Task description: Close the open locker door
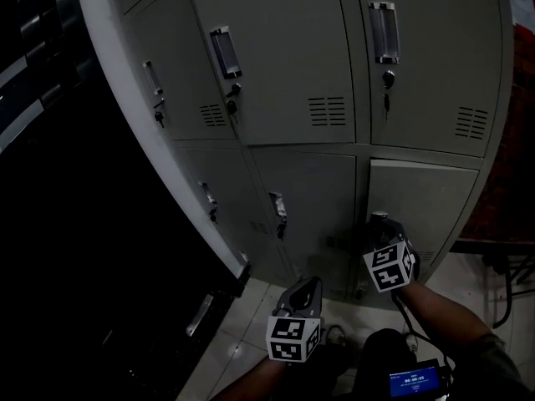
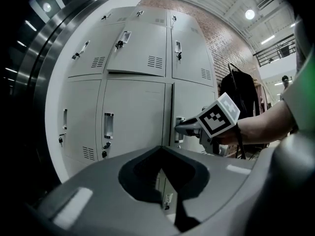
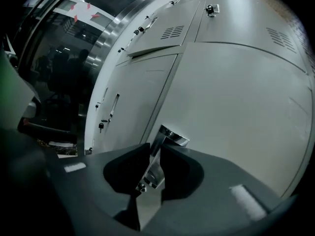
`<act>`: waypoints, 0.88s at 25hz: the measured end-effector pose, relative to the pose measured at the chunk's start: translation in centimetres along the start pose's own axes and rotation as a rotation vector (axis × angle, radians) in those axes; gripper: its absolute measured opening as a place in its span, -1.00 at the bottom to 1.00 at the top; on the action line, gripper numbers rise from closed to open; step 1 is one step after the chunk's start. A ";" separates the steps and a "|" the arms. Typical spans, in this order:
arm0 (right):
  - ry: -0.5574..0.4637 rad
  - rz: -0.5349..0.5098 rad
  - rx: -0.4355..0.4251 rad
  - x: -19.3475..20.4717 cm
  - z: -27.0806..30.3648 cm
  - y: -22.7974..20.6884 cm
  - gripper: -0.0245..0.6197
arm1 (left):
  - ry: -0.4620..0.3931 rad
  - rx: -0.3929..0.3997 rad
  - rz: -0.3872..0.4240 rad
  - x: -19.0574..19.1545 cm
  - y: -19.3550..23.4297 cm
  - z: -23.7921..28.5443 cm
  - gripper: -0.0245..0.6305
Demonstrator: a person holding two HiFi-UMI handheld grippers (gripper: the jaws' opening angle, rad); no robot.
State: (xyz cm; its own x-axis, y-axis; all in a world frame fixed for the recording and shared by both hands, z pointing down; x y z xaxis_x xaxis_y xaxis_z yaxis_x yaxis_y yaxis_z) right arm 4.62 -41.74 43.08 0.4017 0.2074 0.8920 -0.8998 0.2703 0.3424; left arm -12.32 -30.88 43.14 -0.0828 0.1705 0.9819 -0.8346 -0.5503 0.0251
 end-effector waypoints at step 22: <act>0.019 0.057 0.121 0.0 2.0 -1.3 -0.67 | 0.000 -0.004 -0.025 0.3 1.5 0.1 -0.92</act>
State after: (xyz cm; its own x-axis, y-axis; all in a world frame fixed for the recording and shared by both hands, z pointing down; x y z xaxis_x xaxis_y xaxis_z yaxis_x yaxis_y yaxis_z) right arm 5.48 -44.00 43.24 0.3511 0.2369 0.9059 -0.9349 0.1425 0.3251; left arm -13.53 -31.74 43.50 -0.0616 0.1842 0.9810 -0.8385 -0.5427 0.0492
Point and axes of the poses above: the fingertips, and each gripper's own axes: z forward along the fingers, y to its left, x out of its underside, the point moved 2 cm from there along -z, backward along the fingers, and after that the axes turned 3 degrees about -x, right-handed, at the moved point
